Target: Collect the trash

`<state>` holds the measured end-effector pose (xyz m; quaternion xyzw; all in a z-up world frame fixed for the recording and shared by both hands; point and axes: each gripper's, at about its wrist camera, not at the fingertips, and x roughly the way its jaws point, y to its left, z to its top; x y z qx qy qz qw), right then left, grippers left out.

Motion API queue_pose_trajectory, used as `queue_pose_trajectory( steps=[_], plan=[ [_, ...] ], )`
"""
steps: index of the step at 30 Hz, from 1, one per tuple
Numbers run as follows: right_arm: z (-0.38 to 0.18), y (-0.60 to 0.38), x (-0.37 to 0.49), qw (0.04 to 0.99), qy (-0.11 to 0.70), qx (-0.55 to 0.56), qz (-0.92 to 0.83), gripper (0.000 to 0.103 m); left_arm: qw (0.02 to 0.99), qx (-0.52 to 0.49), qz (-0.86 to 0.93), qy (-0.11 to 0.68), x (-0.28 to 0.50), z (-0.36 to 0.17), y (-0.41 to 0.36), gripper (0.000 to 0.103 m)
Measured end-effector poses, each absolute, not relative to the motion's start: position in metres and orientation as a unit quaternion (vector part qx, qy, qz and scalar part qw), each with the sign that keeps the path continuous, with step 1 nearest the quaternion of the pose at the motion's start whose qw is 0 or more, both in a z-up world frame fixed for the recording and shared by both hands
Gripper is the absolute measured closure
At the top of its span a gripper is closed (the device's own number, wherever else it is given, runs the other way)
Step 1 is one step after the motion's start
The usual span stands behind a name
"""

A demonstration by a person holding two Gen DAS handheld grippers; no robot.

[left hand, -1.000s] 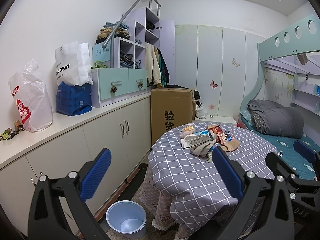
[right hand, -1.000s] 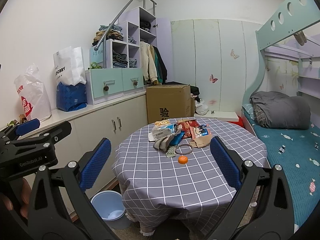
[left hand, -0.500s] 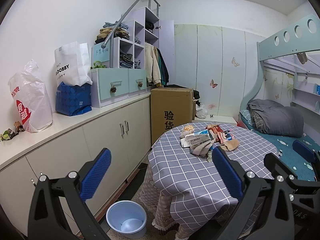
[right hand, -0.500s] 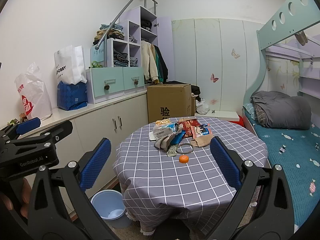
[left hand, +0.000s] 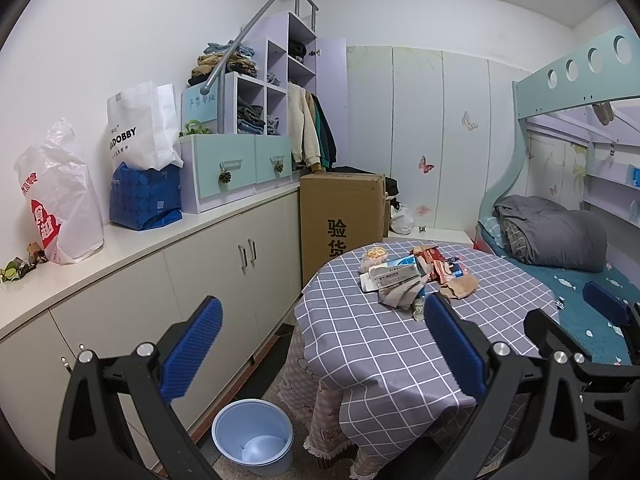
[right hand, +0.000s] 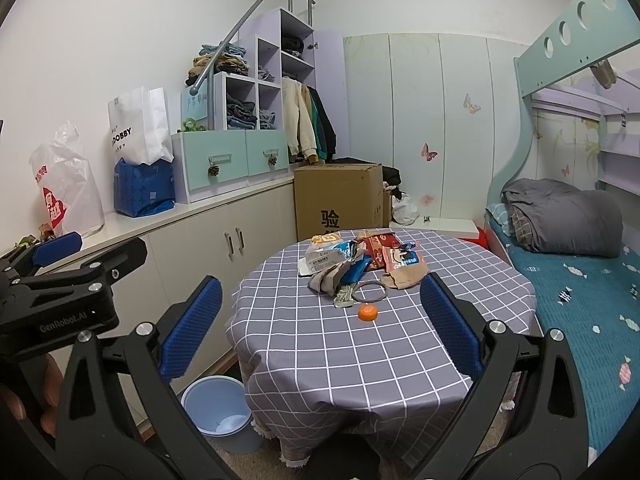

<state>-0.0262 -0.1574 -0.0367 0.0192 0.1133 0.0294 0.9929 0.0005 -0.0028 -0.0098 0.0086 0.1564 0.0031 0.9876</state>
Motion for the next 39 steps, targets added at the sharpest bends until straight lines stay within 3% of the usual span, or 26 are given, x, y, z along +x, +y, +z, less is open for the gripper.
queue_pose_trajectory(
  steps=[24,39],
  plan=[
    [-0.039,-0.164,-0.021,0.991,0.126,0.026,0.031,0.006,0.985,0.017,0.006,0.173,0.008,-0.018,-0.009,0.004],
    [-0.078,-0.198,0.029,0.981,0.184,0.05,0.038,0.006,0.963,0.031,-0.025,0.266,0.069,-0.059,-0.036,0.004]
  ],
)
